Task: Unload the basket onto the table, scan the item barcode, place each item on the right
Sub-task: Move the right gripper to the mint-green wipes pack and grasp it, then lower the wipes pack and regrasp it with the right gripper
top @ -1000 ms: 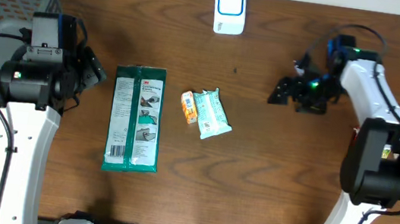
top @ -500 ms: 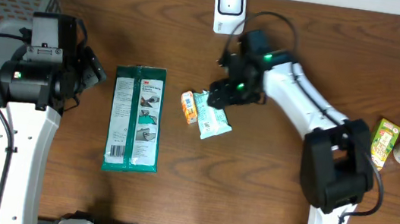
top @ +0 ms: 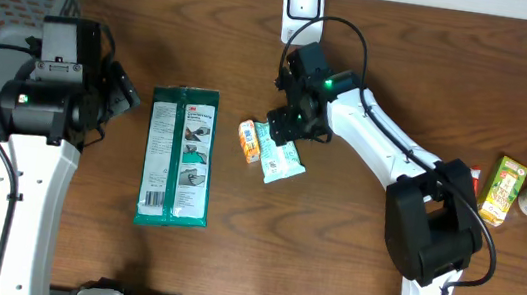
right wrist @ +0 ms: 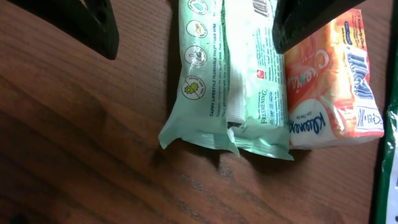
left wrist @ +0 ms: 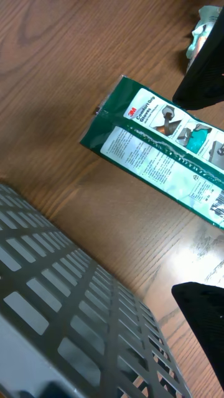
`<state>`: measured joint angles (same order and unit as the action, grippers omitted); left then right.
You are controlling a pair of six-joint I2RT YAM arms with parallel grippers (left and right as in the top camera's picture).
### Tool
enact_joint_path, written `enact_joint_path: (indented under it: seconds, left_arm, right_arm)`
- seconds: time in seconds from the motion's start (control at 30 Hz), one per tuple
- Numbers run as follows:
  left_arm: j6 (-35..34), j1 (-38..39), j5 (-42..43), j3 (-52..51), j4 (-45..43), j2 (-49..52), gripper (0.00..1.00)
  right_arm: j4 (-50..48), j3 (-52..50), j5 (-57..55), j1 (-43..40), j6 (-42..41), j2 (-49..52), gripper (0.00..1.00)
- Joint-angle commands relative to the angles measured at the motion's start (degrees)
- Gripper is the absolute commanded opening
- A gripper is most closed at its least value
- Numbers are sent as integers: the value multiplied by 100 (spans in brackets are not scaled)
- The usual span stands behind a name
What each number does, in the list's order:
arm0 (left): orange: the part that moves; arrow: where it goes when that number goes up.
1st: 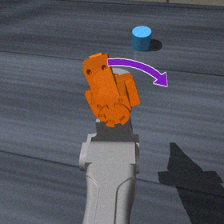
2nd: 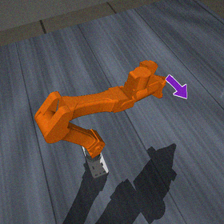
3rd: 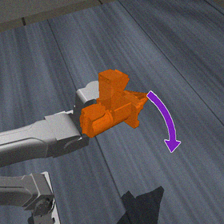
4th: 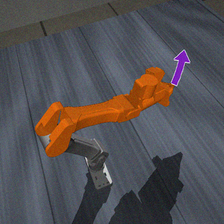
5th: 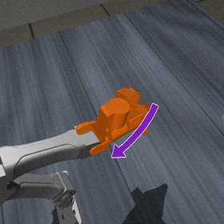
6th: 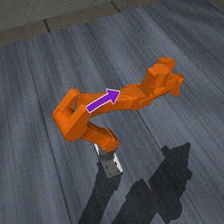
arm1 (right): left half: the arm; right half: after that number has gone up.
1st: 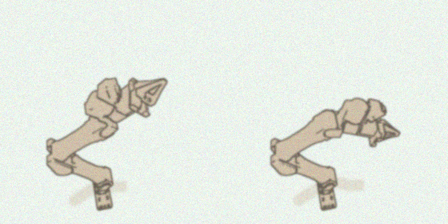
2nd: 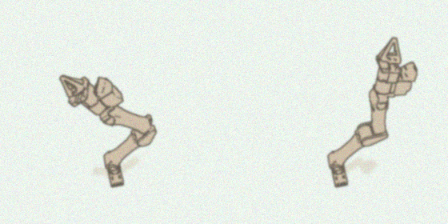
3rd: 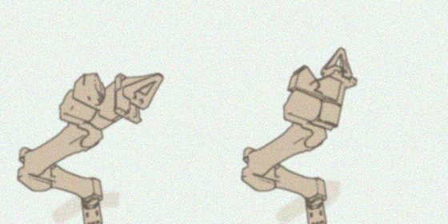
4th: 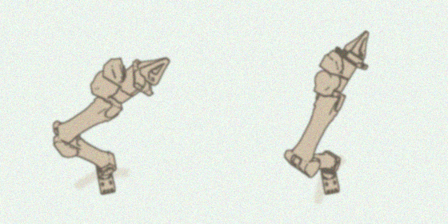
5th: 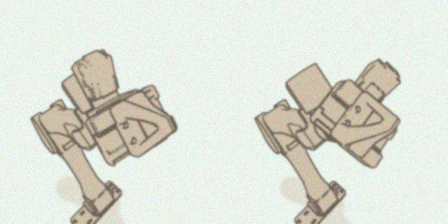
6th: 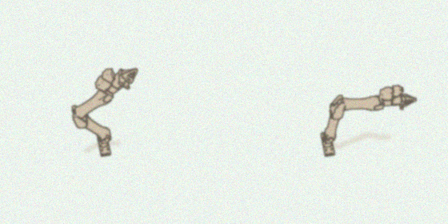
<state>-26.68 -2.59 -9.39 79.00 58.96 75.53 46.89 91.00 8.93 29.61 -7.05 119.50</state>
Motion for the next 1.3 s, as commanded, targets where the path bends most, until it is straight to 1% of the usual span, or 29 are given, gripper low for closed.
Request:
enact_joint_path:
  seconds: [0.0, 0.17, 0.23, 0.3, 0.43, 0.57, 0.6, 0.63, 0.67, 0.7, 0.73, 0.77, 0.87, 1.03, 1.17, 1.27]
  left_arm:
    - [72, -24, -74, 42, 17, -31, 89]
    - [72, -24, -74, 42, 20, -31, 89]
    - [72, -24, -74, 42, 17, -31, 89]
    - [72, -24, -74, 42, 20, -31, 89]
    - [72, -24, -74, 42, 20, -31, 89]
    - [72, -24, -74, 42, 17, -31, 89]
    - [72, -24, -74, 42, 20, -31, 89]
    - [72, -24, -74, 42, 17, -31, 89]
    - [72, -24, -74, 42, 17, -31, 89]
    - [72, -24, -74, 42, 17, -31, 89]
    - [72, -24, -74, 42, 17, -31, 89]
    - [72, -24, -74, 42, 17, -31, 89]
    - [72, -24, -74, 42, 17, -31, 89]
    - [72, -24, -74, 42, 17, -31, 89]
    - [72, -24, -74, 42, 20, -31, 89]
    - [72, -24, -74, 42, 17, -31, 89]
  right_arm:
    - [-33, -9, -68, 7, -179, 87, 73]
    - [-286, -245, 105, 13, -214, 160, 70]
    - [-470, -409, 212, 11, -216, 166, 66]
    - [-621, -562, 210, 11, -238, 166, 60]
    - [-883, -837, 210, 11, -240, 166, 57]
    - [-1255, -1102, 210, 13, -260, 168, 56]
    - [-1318, -1150, 212, 11, -282, 168, 54]
    - [-1362, -1189, 212, 13, -291, 168, 46]
    - [-1368, -1202, 212, 11, -321, 168, 35]
    - [-1368, -1200, 212, 11, -321, 168, 19]
    - [-1368, -1198, 210, 11, -319, 166, 7]
    - [-1362, -1187, 208, -2, -317, 140, 1]
    - [-1211, -1080, 208, -149, -304, -66, 1]
    - [-820, -1014, 208, -553, 160, -719, 1]
    - [-138, -1016, 68, -927, 769, -1198, 1]
    - [210, -1021, -107, -1123, 798, -1237, 1]
